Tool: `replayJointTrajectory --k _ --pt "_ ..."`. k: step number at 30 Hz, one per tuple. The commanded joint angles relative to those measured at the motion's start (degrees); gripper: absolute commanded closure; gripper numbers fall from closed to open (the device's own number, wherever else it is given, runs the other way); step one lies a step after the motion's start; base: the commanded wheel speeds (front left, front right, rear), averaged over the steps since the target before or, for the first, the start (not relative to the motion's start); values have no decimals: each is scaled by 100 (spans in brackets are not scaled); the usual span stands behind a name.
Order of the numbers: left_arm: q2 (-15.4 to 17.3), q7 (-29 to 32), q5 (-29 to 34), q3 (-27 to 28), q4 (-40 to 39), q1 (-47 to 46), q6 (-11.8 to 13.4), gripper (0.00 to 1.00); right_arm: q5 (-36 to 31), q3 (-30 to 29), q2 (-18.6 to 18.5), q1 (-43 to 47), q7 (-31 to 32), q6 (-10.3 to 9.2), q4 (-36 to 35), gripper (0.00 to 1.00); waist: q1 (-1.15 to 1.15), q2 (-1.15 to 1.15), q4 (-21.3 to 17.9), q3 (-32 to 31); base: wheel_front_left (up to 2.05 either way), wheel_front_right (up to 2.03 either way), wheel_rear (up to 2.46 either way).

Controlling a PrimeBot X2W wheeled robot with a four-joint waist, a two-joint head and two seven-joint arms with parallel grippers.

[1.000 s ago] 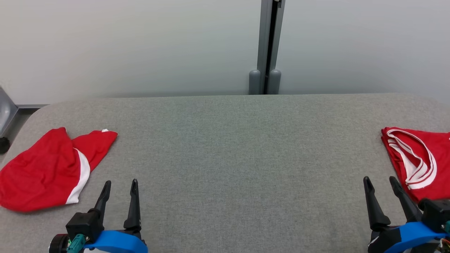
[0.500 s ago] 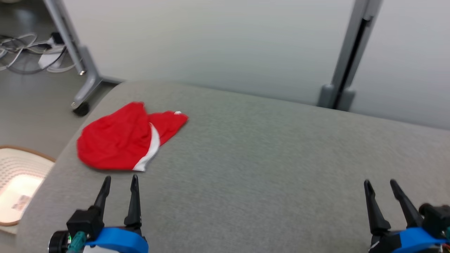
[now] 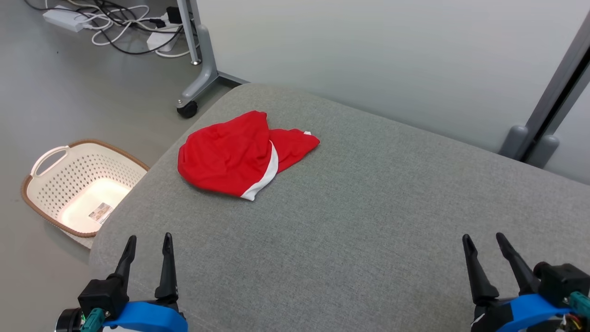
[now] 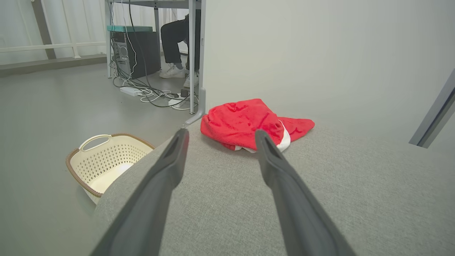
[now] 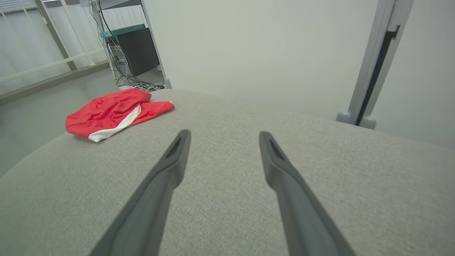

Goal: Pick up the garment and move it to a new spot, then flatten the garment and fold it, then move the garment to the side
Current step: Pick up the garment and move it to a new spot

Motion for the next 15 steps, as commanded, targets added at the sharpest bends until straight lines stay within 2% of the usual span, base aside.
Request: replayJointTrajectory --k 1,11,15 --pt "-11 -26 10 24 -38 31 -24 0 29 -24 -73 -121 31 1 32 0 0 0 33 45 0 0 0" --pt "-62 -26 -74 114 -59 -121 -49 0 203 19 -194 -171 -79 1 251 0 0 0 -5 118 0 0 0" --pt "-98 249 -346 201 -609 -425 -41 0 221 41 -208 -205 -108 1 257 0 0 0 -82 198 0 0 0"
